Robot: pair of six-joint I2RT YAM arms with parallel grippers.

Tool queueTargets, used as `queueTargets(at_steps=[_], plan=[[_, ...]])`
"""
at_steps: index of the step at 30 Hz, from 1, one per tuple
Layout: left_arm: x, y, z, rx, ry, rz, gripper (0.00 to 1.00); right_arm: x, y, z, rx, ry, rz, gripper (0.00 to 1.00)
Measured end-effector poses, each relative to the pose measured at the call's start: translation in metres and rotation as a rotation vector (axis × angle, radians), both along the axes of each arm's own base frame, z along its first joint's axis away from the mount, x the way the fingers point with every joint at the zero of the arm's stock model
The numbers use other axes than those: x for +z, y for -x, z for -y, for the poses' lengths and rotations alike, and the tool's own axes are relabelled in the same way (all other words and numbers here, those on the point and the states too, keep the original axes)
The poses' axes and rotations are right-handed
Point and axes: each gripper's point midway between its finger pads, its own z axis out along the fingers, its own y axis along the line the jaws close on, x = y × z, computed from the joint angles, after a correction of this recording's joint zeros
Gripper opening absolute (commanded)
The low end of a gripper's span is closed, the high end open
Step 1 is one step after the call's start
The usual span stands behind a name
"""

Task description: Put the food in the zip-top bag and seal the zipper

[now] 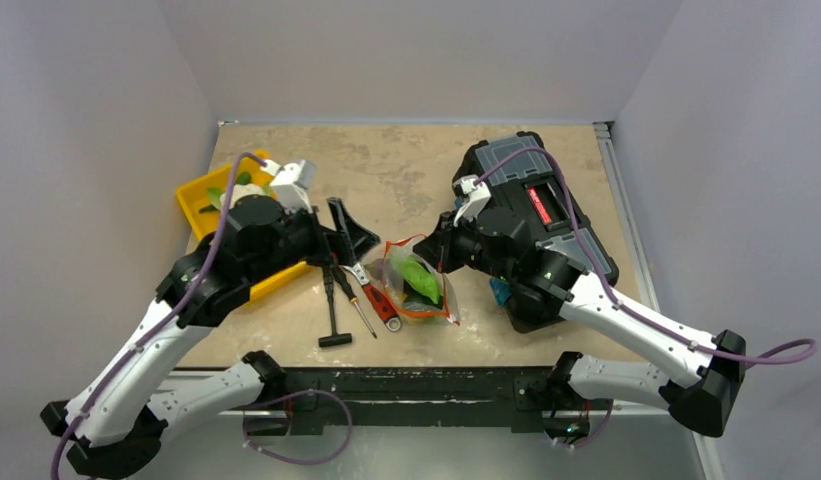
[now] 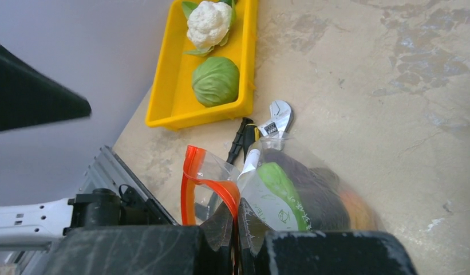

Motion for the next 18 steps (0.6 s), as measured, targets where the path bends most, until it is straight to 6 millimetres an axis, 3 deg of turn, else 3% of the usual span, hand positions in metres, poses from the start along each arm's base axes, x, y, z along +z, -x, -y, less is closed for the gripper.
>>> queueTargets(at_steps=[4, 10, 14, 18], plan=[[-0.008, -0.03, -0.074, 0.299, -0.127, 0.033, 1.0, -0.002, -0.002, 0.004, -0.007, 0.027, 0.019, 0.0], [-0.03, -0.059, -0.17, 0.674, -0.281, 0.03, 1.0, -0.002, -0.004, 0.011, -0.023, 0.051, 0.039, 0.0], [-0.069, -0.086, -0.241, 0.928, -0.315, -0.113, 0.94, -0.002, -0.003, 0.015, -0.025, 0.064, 0.048, 0.0], [-0.112, -0.123, -0.284, 1.012, -0.24, -0.279, 0.82, -0.004, -0.005, 0.018, -0.034, 0.081, 0.055, 0.0]])
